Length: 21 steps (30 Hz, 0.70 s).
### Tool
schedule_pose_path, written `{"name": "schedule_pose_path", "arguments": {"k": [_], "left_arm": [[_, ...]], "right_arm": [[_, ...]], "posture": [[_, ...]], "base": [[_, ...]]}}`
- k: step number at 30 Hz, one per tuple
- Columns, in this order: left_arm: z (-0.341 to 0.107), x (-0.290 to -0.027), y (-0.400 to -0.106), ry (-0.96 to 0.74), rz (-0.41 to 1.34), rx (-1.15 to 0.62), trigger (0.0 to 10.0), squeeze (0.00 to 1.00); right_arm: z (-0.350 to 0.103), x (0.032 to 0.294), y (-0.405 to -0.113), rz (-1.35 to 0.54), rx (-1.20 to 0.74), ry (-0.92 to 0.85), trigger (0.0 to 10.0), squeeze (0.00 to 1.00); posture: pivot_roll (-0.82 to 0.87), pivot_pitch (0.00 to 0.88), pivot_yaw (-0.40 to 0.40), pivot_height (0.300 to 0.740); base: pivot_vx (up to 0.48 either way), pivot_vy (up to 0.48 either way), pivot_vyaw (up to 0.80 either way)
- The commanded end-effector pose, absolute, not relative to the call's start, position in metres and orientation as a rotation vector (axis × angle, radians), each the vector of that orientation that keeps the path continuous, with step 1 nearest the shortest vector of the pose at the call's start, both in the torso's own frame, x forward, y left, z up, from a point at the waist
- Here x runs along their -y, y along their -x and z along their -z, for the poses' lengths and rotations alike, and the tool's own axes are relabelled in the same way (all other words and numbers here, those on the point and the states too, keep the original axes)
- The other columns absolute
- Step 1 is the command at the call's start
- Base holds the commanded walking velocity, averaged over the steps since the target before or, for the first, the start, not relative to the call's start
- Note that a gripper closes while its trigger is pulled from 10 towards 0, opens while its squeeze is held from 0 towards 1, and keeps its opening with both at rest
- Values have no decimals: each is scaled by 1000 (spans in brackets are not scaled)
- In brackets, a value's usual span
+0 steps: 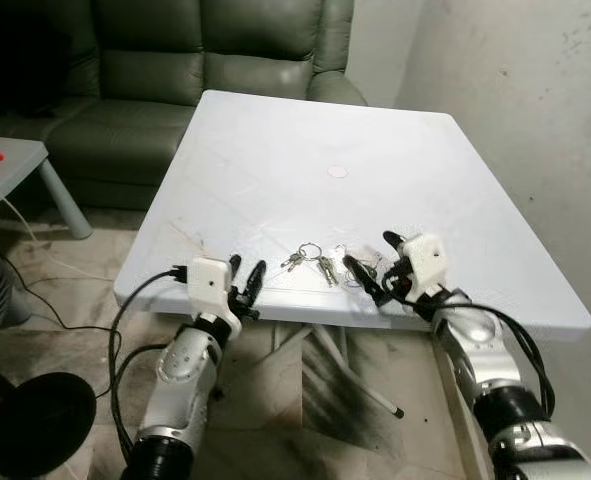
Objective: Hang keys on a hook
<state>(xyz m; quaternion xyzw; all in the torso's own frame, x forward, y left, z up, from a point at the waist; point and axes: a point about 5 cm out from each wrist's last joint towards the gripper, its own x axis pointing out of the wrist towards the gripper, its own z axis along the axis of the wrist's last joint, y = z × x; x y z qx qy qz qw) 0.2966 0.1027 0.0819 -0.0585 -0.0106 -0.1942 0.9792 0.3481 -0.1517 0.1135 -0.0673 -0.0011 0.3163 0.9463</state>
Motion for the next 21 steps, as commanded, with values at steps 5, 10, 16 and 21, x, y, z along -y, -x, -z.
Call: {"name": "schedule_pose_path", "arguments": {"k": [5, 10, 16, 21], "left_arm": [[-80, -85, -285, 91, 460, 9, 10000, 0], [-81, -82, -281, 104, 458, 5, 10000, 0], [-80, -82, -275, 106, 452, -9, 10000, 0], [-79, -82, -273, 105, 449, -15, 10000, 0]], "right_arm": [[-123, 142, -356, -786, -24, 120, 10000, 0], [-127, 146, -362, -788, -55, 166, 10000, 0], [-125, 155, -367, -747, -116, 259, 10000, 0], [-121, 161, -368, -722, -177, 305, 10000, 0]], "posture": [[44, 12, -82, 740], [53, 34, -90, 740], [60, 50, -95, 740], [63, 57, -95, 740]], "base": [[0, 0, 0], [0, 0, 0], [0, 0, 0], [0, 0, 0]]}}
